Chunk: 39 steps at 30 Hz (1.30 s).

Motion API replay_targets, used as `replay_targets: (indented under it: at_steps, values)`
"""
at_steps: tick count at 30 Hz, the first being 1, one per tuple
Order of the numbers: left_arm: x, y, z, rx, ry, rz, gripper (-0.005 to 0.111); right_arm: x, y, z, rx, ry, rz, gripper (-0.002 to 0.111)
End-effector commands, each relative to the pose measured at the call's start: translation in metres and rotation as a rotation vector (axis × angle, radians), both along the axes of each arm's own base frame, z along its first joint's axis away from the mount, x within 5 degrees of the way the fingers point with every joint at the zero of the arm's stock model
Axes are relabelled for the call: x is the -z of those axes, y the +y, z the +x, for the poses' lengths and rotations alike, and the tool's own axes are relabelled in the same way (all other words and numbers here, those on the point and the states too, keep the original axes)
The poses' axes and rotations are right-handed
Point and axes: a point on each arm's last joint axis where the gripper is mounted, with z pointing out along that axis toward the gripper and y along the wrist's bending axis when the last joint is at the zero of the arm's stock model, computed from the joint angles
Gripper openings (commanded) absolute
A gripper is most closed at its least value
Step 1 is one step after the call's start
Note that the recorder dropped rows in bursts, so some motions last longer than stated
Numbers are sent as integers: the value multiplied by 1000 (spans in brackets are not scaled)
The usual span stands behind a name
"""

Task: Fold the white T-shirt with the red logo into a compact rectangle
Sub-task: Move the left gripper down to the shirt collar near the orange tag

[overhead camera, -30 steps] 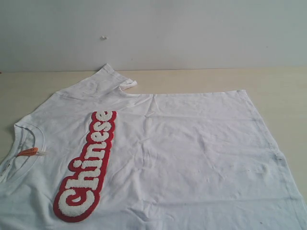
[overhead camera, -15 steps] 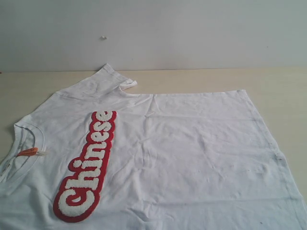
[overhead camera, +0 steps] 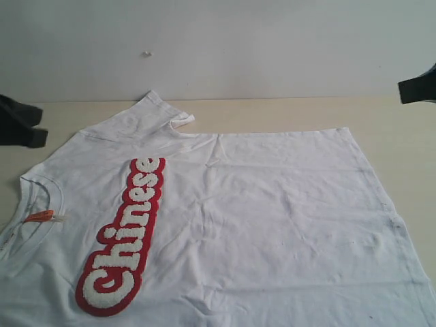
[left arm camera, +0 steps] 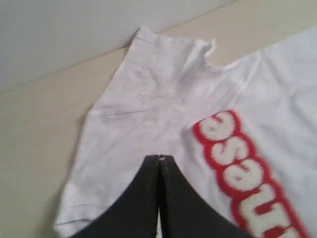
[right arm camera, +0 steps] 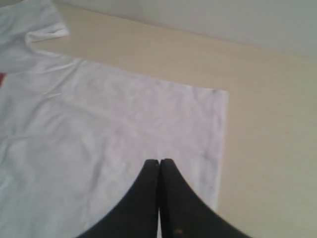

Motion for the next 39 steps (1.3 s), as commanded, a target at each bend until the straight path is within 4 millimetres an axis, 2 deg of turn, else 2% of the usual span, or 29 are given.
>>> replay_targets:
  at_steps: [1, 2, 4, 6, 8, 10, 11, 12, 14, 15, 17, 18, 20, 23, 25, 28, 30, 32, 33, 36, 38, 39]
  values:
    - [-10, -33, 11, 255, 120, -261, 0, 0, 13, 9, -169, -4, 59, 0]
    - [-9, -39, 14, 297, 141, -284, 0, 1, 14, 10, -181, -7, 61, 0]
    - [-3, -40, 21, 247, 139, -250, 0, 1, 14, 10, -188, -10, 60, 0]
    - [8, -32, 30, 83, 81, -100, 0, 0, 14, 10, -196, -13, 53, 0]
    - [18, -16, 35, -135, -6, 144, 0, 0, 14, 10, -199, -14, 48, 0]
    - [24, -1, 35, -280, -53, 403, 0, 0, 14, 11, -195, -19, 51, 0]
    - [26, 8, 36, -333, -29, 562, 0, -1, 14, 11, -190, -26, 49, 0]
    - [29, 12, 39, -350, 19, 649, 0, -1, 13, 12, -187, -31, 47, 0]
    - [34, 21, 46, -349, 235, 868, 0, -2, 13, 13, -188, -31, 43, 0]
    - [33, 20, 50, -332, 327, 908, 0, -2, 13, 13, -189, -31, 39, 0]
    - [38, 12, 55, -222, 523, 864, 0, -2, 13, 13, -192, -30, 38, 0]
    - [42, 4, 53, -101, 590, 823, 0, -1, 13, 12, -198, -23, 39, 0]
    - [47, -17, 40, 282, 699, 761, 0, -1, 14, 12, -205, -16, 33, 0]
    - [51, -35, 20, 744, 727, 684, 0, 0, 14, 11, -207, -14, 31, 0]
    - [57, -34, 14, 850, 716, 712, 0, 0, 14, 11, -210, -11, 32, 0]
    - [64, -32, 16, 823, 658, 732, 1, 0, 14, 11, -210, -11, 32, 0]
    - [72, -29, 18, 807, 595, 785, 19, 0, 14, 11, -210, -11, 32, 0]
    - [79, -23, 20, 818, 540, 882, 65, 0, 14, 11, -210, -11, 32, 0]
    - [82, -18, 22, 824, 503, 948, 102, 0, 14, 11, -210, -11, 32, 0]
    - [84, -16, 22, 842, 490, 990, 104, 0, 14, 11, -210, -11, 32, 0]
    - [81, -15, 31, 837, 382, 1071, 104, 0, 14, 11, -207, -14, 31, 0]
    - [81, -16, 31, 809, 391, 1049, 104, 0, 14, 11, -207, -14, 31, 0]
